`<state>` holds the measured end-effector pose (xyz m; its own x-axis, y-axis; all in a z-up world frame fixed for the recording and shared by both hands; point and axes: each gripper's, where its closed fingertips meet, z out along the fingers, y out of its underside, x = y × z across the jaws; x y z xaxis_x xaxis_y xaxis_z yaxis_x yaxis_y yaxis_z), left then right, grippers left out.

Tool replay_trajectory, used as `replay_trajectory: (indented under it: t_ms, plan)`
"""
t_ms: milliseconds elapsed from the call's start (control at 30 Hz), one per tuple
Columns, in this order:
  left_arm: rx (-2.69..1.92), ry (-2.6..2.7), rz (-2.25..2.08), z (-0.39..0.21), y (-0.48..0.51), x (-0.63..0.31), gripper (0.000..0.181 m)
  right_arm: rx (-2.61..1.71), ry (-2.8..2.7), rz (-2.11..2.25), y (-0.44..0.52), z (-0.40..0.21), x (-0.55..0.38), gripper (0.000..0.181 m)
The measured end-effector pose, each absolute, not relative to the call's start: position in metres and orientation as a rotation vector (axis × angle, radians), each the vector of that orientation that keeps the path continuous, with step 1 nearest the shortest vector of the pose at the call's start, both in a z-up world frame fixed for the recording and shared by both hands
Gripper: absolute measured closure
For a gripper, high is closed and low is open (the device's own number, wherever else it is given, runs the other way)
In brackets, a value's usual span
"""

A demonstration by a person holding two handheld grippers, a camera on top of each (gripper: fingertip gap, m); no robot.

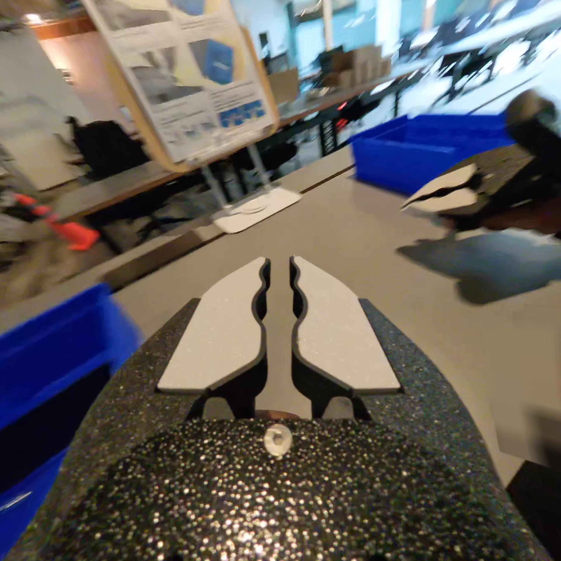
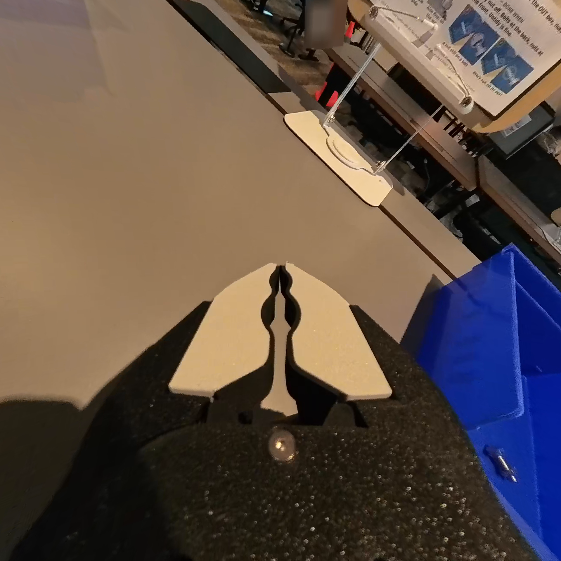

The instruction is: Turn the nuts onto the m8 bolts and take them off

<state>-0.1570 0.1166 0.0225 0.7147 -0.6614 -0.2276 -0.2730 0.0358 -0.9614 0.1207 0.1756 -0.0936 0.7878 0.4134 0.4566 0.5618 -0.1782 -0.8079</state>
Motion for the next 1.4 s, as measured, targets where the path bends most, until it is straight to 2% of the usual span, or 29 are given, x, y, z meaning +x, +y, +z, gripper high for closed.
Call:
replay_trajectory:
  t_ms: [133,200,300,433,533,700,833,1400]
  plan:
    - [-1.675,0.762,-0.040,0.062,0.136,-0.256,0.161,-1.812,-0.752,-0.144,0.177,-0.095,0.124,0.181]
    - [-1.803,0.776,0.037,0.061,0.155,-0.298,0.159,-1.820,-0.746,-0.132,0.178,-0.097,0.127,0.181]
    - [-2.114,0.898,0.115,0.016,0.185,-0.348,0.156,-1.825,-0.746,-0.129,0.178,-0.098,0.129,0.181]
    - [-2.626,1.198,0.104,-0.084,0.182,-0.393,0.158,-1.837,-0.750,-0.148,0.180,-0.103,0.133,0.181]
    - [-2.792,1.269,0.054,-0.120,0.179,-0.402,0.153,-1.845,-0.750,-0.157,0.180,-0.105,0.136,0.181]
    - [-2.838,1.260,-0.039,-0.136,0.188,-0.400,0.152,-1.857,-0.736,-0.177,0.182,-0.108,0.144,0.181]
    - [-2.888,1.243,-0.006,-0.149,0.190,-0.405,0.143,-1.849,-0.752,-0.212,0.181,-0.111,0.147,0.181]
    - [-3.007,1.220,0.009,-0.163,0.200,-0.405,0.142,-1.809,-0.835,-0.281,0.179,-0.114,0.141,0.181]
